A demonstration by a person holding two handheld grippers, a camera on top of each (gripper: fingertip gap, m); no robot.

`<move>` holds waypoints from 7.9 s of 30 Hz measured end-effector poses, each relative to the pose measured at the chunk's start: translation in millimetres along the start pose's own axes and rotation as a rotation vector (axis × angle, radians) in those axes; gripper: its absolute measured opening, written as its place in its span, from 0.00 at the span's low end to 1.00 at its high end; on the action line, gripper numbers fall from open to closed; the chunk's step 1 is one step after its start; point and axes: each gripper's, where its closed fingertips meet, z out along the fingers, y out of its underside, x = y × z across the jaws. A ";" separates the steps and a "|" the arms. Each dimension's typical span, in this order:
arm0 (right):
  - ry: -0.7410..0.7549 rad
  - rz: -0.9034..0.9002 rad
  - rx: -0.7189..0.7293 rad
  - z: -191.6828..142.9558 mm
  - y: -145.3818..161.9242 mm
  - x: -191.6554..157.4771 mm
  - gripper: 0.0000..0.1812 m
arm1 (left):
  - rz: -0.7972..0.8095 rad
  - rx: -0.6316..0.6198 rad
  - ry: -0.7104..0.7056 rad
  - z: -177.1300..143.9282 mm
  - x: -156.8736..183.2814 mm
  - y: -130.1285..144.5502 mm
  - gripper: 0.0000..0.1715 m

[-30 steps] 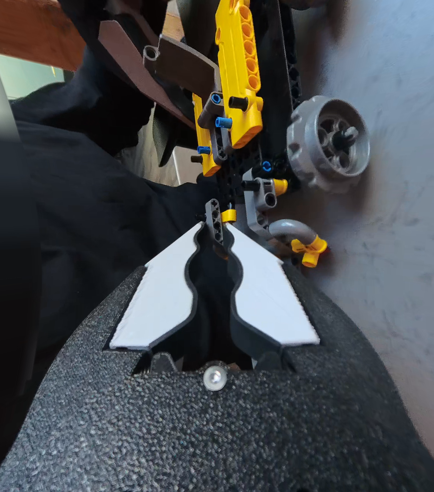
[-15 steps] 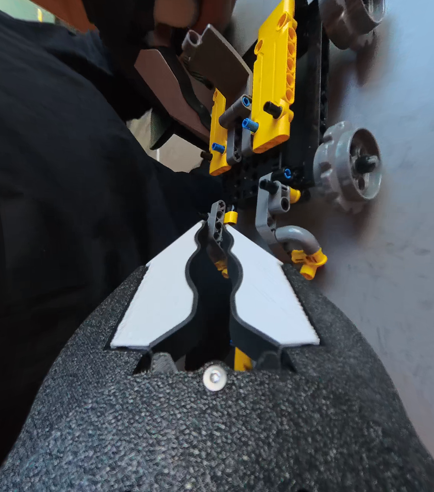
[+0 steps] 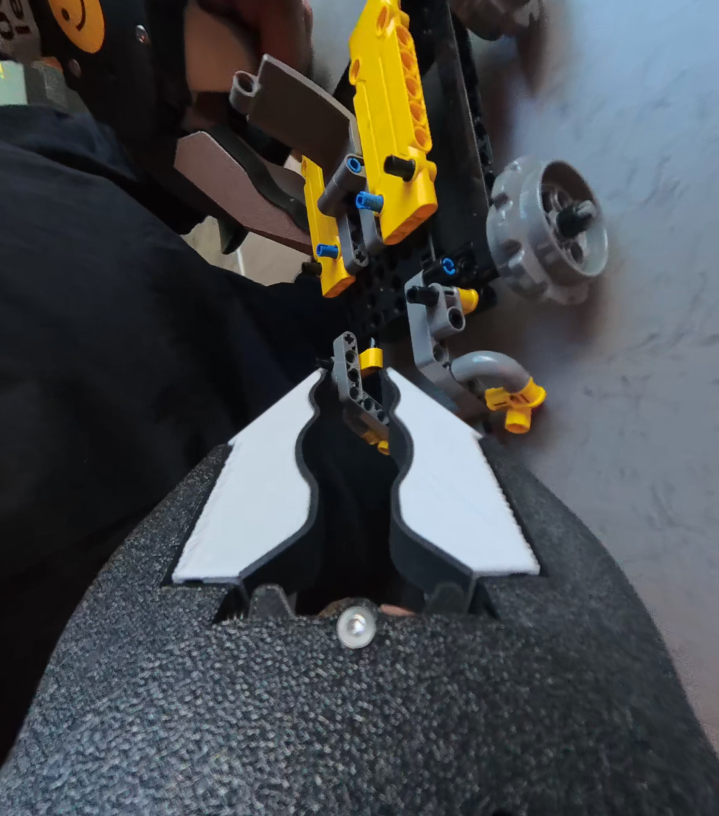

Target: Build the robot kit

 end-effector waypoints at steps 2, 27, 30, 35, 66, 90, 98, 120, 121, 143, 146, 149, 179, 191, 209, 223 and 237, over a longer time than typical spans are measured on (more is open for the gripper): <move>0.028 -0.005 -0.002 -2.9 0.8 -1.4 0.09 | -0.001 0.005 0.001 -0.7 0.7 0.2 0.58; -0.057 -0.305 -0.119 1.2 -1.7 -1.3 0.04 | -0.035 0.013 -0.042 2.2 1.0 -2.2 0.59; -0.071 -0.357 -0.128 0.9 -2.9 -1.3 0.04 | -0.044 0.013 -0.054 3.0 -0.2 -2.6 0.60; -0.072 -0.490 -0.149 -0.1 -2.9 -1.4 0.03 | -0.042 0.016 -0.053 3.0 -0.5 -2.4 0.60; 0.612 -1.551 -0.351 -8.8 -21.9 16.8 0.12 | -0.044 -0.008 0.017 4.7 -1.7 -0.3 0.60; 0.356 -1.484 -0.325 -4.9 -14.4 7.5 0.08 | -0.057 -0.012 0.032 5.7 0.6 -0.3 0.60; 0.384 -1.500 -0.281 -3.2 -7.2 7.9 0.00 | -0.077 -0.020 0.055 6.7 3.2 0.3 0.56; 0.447 -1.415 -0.284 -14.0 -15.3 12.9 0.02 | -0.109 -0.017 -0.007 9.8 -1.2 -2.2 0.57; 0.513 -1.413 -0.241 -21.9 -23.0 14.1 0.05 | -0.110 -0.010 -0.028 9.0 -2.5 -2.4 0.56; 0.937 -0.738 0.379 -15.2 -10.4 14.3 0.28 | 0.078 -0.013 -0.153 -29.9 -11.0 18.0 0.38; 0.975 -0.751 0.359 -10.5 -6.4 22.8 0.27 | 0.044 0.004 -0.093 -21.1 -2.5 12.6 0.36; 0.957 -0.750 0.384 -6.5 -13.7 25.6 0.26 | -0.009 0.002 -0.025 -15.1 4.0 10.5 0.37; 0.643 -0.604 0.306 7.8 3.7 23.8 0.15 | 0.669 0.078 -0.461 -18.4 47.2 15.9 0.41; 0.905 -0.857 0.237 -0.7 -0.2 26.3 0.27 | 0.513 0.100 -0.303 -30.9 37.6 -8.5 0.21; 0.781 -0.806 0.008 -40.7 -17.3 8.2 0.16 | 0.035 0.082 0.089 -44.3 21.2 -37.2 0.21; 0.746 -0.651 -0.112 -88.6 -40.8 -5.4 0.18 | -0.223 0.147 0.270 -53.8 5.5 -51.1 0.17; 0.704 -0.801 -0.014 -101.8 -71.7 -26.5 0.26 | -0.499 0.190 0.351 -50.9 -18.0 -50.6 0.17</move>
